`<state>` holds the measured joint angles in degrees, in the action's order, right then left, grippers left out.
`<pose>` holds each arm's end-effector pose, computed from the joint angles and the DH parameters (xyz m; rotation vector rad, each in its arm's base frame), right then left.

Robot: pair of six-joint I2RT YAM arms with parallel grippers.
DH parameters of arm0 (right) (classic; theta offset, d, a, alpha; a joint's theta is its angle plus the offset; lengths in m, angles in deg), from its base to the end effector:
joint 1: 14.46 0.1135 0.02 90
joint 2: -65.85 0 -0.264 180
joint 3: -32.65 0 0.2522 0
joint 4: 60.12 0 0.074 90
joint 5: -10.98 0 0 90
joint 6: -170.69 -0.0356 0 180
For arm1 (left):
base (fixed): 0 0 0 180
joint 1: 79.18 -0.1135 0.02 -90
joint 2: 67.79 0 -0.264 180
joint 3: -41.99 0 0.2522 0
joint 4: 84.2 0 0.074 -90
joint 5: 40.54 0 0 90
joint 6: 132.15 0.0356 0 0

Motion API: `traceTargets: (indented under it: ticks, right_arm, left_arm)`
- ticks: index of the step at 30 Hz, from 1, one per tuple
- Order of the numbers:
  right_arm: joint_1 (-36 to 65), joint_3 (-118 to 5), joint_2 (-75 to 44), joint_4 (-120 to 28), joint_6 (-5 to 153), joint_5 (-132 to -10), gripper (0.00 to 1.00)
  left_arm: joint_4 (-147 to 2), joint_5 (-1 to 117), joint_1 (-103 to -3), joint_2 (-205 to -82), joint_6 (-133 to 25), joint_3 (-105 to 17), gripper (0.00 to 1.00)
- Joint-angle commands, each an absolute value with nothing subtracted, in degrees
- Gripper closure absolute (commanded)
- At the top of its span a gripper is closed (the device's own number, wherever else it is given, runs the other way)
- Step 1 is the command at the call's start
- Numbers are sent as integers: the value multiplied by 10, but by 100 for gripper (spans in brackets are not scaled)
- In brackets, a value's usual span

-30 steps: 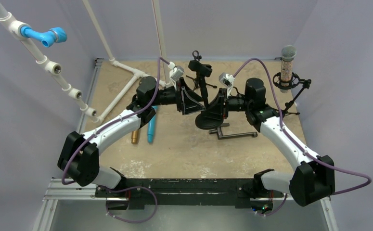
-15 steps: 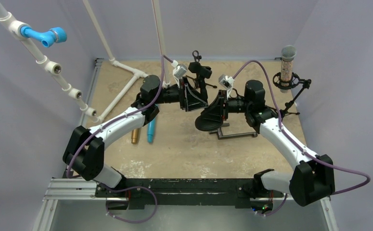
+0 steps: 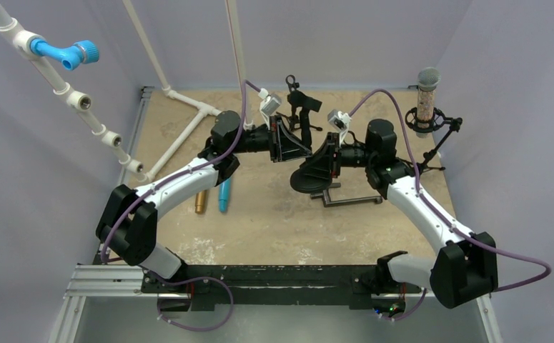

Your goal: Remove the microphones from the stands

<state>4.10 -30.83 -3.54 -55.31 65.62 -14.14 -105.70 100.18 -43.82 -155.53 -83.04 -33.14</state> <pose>0.2414 0.1151 0.3181 -0.9171 1.6201 1.3970 0.2704 -0.2257 0.3372 0.7619 1.5472 -1.6510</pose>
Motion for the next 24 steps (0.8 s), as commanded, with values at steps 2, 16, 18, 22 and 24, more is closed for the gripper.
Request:
traceTargets:
  ticks: [2, 16, 18, 22, 24]
  right_arm:
    - [43, -319, -7, -549, 680, -150, 70]
    - [34, -361, 10, -434, 761, -163, 36]
    - [30, -373, 11, -428, 758, -162, 32]
    - [20, -394, 8, -432, 730, -196, 28]
    - [18, -405, 3, -437, 718, -212, 28]
  left_arm:
    - [-1051, 1006, -436, -1542, -797, -353, 100]
    - [-1006, 992, -446, -1520, -750, -338, 100]
    - [-988, 993, -446, -1517, -731, -335, 100]
    - [-977, 1001, -446, -1514, -704, -327, 100]
    - [-971, 1005, -445, -1513, -692, -324, 100]
